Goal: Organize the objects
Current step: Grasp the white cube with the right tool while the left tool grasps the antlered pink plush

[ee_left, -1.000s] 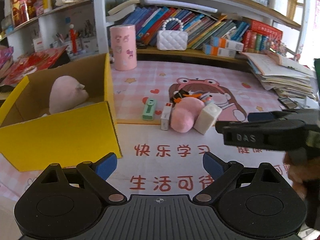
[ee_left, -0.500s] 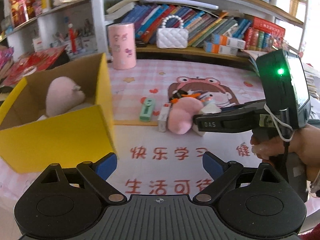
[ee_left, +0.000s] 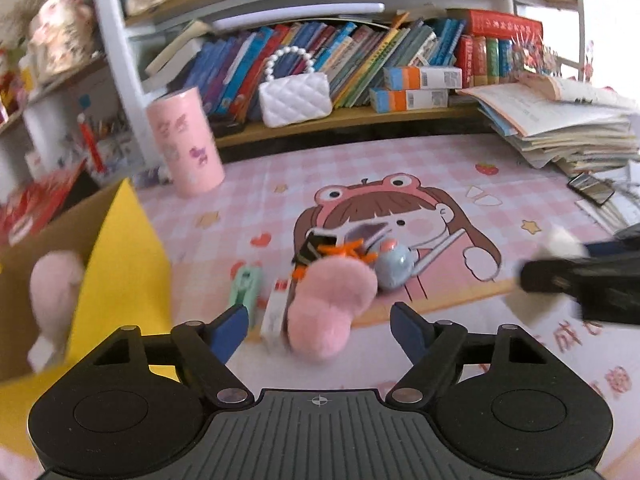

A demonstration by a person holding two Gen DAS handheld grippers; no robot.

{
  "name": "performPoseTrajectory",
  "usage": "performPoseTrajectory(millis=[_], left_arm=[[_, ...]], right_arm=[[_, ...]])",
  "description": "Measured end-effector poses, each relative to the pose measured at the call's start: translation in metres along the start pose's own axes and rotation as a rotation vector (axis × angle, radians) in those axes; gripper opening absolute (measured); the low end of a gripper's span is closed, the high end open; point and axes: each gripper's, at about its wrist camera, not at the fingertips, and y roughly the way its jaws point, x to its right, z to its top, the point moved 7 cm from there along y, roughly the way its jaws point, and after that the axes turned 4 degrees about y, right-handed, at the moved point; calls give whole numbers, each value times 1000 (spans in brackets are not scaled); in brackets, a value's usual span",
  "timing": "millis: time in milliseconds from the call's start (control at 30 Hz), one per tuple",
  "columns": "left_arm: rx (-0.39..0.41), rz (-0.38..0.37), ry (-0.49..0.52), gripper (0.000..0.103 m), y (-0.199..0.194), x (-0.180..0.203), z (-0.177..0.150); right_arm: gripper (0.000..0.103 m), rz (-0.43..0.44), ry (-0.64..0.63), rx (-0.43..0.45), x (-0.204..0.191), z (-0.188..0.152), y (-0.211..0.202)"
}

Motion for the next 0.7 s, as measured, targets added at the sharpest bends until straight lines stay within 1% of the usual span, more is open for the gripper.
performPoseTrajectory(millis=[33,67,100,233,367,400,433,467,567,633,700], left_arm=[[-5,8,24,74,8,3,2],[-19,17,51,67,16,6,3],[-30,22,70,64,23,10,3],[-67,41,123,59,45,17,1],[-85,53,138,57,59,20,0],[-88,58,138,55,62,20,-1],[-91,66,135,51,64,19,-1],[-91,66,130,49,65,17,0],[-79,25,78,48,56,12,1],[-50,15,56,48,44,10,3],[-18,-17,27,48,25,7,5]], right_arm=[[39,1,21,-1,4,-2,-4],[39,6,44,-3,7,-3,-6],[39,13,63,-6,9,-5,-9],[38,23,57,-16,9,-9,-13],[38,16,47,-25,11,-14,-15],[38,12,46,-29,12,-15,-15],[38,7,46,-33,12,-17,-16],[38,2,45,-37,12,-19,-17],[38,-9,36,-38,11,-22,-20],[38,-17,39,-36,10,-23,-22],[38,-23,44,-37,7,-26,-23]])
